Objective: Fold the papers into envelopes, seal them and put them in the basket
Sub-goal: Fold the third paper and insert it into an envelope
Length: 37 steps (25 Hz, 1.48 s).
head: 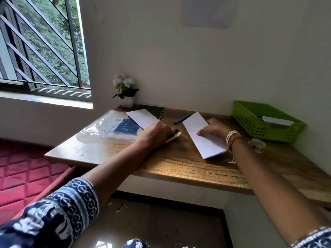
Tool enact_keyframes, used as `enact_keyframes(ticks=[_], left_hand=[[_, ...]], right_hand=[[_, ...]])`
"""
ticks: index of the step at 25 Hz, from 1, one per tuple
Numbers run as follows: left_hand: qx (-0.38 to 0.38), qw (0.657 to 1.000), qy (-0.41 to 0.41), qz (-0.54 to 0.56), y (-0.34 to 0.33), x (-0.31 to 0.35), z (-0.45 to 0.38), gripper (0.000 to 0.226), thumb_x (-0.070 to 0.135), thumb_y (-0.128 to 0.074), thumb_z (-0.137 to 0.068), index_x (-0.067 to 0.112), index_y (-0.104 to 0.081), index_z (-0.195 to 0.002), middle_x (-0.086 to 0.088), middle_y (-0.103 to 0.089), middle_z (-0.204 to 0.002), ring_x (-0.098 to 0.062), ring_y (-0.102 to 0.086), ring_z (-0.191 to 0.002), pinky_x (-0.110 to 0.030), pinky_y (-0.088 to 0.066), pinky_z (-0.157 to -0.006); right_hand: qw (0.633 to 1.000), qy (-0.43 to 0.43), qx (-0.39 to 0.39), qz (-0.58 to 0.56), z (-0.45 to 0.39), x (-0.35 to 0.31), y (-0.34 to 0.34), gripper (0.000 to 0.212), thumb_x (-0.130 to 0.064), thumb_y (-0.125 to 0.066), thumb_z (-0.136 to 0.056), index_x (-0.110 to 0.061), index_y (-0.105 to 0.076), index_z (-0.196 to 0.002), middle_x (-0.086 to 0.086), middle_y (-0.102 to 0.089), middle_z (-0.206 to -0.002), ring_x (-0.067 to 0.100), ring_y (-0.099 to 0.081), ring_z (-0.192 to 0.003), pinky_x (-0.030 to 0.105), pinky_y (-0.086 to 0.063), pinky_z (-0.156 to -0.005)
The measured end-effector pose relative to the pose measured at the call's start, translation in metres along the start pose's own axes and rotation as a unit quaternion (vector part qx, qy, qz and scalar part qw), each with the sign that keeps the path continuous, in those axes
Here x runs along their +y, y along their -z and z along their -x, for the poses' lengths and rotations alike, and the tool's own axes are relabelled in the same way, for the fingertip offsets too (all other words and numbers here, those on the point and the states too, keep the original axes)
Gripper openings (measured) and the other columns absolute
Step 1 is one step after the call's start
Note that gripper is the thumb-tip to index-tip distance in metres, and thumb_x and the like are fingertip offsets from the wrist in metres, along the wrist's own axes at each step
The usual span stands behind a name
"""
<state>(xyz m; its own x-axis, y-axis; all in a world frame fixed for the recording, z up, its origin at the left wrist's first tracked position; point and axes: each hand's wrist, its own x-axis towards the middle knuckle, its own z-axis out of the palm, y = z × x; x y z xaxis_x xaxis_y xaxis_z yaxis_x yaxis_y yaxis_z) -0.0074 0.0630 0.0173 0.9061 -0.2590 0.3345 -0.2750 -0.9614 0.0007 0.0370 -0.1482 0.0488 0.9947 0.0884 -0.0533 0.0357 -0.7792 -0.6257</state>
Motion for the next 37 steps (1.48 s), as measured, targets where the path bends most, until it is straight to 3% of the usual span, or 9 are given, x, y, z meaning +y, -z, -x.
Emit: enact_keyframes(ticks=[5, 9, 16, 19, 22, 26, 30, 34, 37], left_hand=[[0.037, 0.997, 0.037, 0.054, -0.002, 0.0, 0.005, 0.028, 0.023, -0.049, -0.096, 0.023, -0.068, -0.117, -0.009, -0.07, -0.101, -0.026, -0.067, -0.089, -0.027, -0.045, -0.064], [0.076, 0.993, 0.039, 0.082, -0.007, -0.002, 0.005, 0.026, 0.017, -0.052, -0.088, 0.018, -0.074, -0.102, -0.011, -0.073, -0.095, -0.029, -0.068, -0.085, -0.034, -0.055, -0.071], [0.094, 0.986, 0.018, 0.134, -0.013, -0.007, 0.003, 0.026, 0.011, -0.056, -0.088, 0.015, -0.072, -0.109, -0.009, -0.072, -0.109, -0.025, -0.067, -0.098, -0.026, -0.049, -0.08], [0.134, 0.972, 0.032, 0.192, -0.016, -0.011, 0.002, 0.026, 0.01, -0.062, -0.086, 0.013, -0.071, -0.11, -0.012, -0.072, -0.106, -0.024, -0.068, -0.095, -0.021, -0.045, -0.076], [0.153, 0.958, 0.067, 0.235, -0.018, -0.012, 0.0, 0.029, 0.023, -0.072, -0.081, 0.013, -0.072, -0.109, -0.01, -0.075, -0.093, -0.021, -0.07, -0.083, -0.02, -0.048, -0.073], [0.167, 0.961, 0.061, 0.21, -0.019, -0.013, -0.003, 0.014, 0.016, -0.071, -0.079, 0.009, -0.078, -0.088, -0.007, -0.075, -0.085, -0.017, -0.068, -0.075, -0.018, -0.043, -0.065], [0.171, 0.961, 0.054, 0.209, -0.018, -0.011, -0.003, 0.009, 0.017, -0.071, -0.077, 0.013, -0.079, -0.079, -0.004, -0.074, -0.073, -0.011, -0.064, -0.064, -0.006, -0.03, -0.051], [0.191, 0.952, 0.053, 0.232, -0.016, -0.012, -0.002, 0.009, 0.016, -0.072, -0.077, 0.012, -0.079, -0.082, -0.005, -0.076, -0.08, -0.014, -0.068, -0.069, -0.017, -0.046, -0.062], [0.165, 0.956, 0.041, 0.24, -0.015, -0.011, -0.001, 0.014, 0.018, -0.075, -0.079, 0.009, -0.078, -0.089, -0.005, -0.076, -0.087, -0.01, -0.064, -0.071, -0.019, -0.05, -0.068]], right_hand=[[0.994, 0.071, -0.034, -0.08, 0.048, -0.009, 0.0, 0.067, -0.017, -0.072, -0.08, -0.017, -0.04, -0.139, 0.009, -0.06, -0.116, 0.027, -0.063, -0.094, 0.034, -0.052, -0.074], [0.995, 0.074, -0.063, -0.027, 0.062, -0.021, -0.006, 0.06, -0.013, -0.07, -0.082, -0.018, -0.041, -0.135, 0.009, -0.061, -0.112, 0.023, -0.061, -0.089, 0.028, -0.046, -0.06], [0.994, 0.056, -0.09, 0.025, 0.054, -0.031, -0.03, 0.055, -0.014, -0.071, -0.08, -0.011, -0.047, -0.13, 0.013, -0.061, -0.114, 0.028, -0.062, -0.099, 0.033, -0.048, -0.073], [0.994, 0.055, -0.087, 0.043, 0.051, -0.035, -0.036, 0.045, -0.016, -0.069, -0.081, -0.007, -0.056, -0.123, 0.013, -0.064, -0.111, 0.025, -0.061, -0.097, 0.031, -0.045, -0.073], [0.992, 0.04, -0.102, 0.055, 0.048, -0.039, -0.036, 0.03, -0.012, -0.066, -0.08, -0.003, -0.067, -0.109, 0.012, -0.068, -0.101, 0.028, -0.063, -0.093, 0.031, -0.043, -0.069], [0.989, 0.011, -0.137, 0.058, 0.037, -0.041, -0.033, 0.025, -0.011, -0.066, -0.078, -0.001, -0.072, -0.101, 0.016, -0.07, -0.094, 0.023, -0.06, -0.075, 0.033, -0.044, -0.065], [0.995, -0.011, -0.092, 0.047, 0.031, -0.044, -0.029, 0.015, -0.016, -0.066, -0.078, -0.005, -0.07, -0.087, 0.008, -0.065, -0.079, 0.019, -0.058, -0.068, 0.027, -0.04, -0.057], [0.994, -0.012, -0.085, 0.064, 0.03, -0.047, -0.031, 0.018, -0.018, -0.064, -0.08, -0.006, -0.069, -0.092, 0.008, -0.064, -0.083, 0.018, -0.056, -0.07, 0.026, -0.038, -0.056], [0.998, 0.009, -0.062, -0.02, 0.029, -0.044, -0.037, 0.034, -0.023, -0.068, -0.083, -0.006, -0.059, -0.11, 0.004, -0.061, -0.085, 0.012, -0.055, -0.065, 0.023, -0.038, -0.049]])
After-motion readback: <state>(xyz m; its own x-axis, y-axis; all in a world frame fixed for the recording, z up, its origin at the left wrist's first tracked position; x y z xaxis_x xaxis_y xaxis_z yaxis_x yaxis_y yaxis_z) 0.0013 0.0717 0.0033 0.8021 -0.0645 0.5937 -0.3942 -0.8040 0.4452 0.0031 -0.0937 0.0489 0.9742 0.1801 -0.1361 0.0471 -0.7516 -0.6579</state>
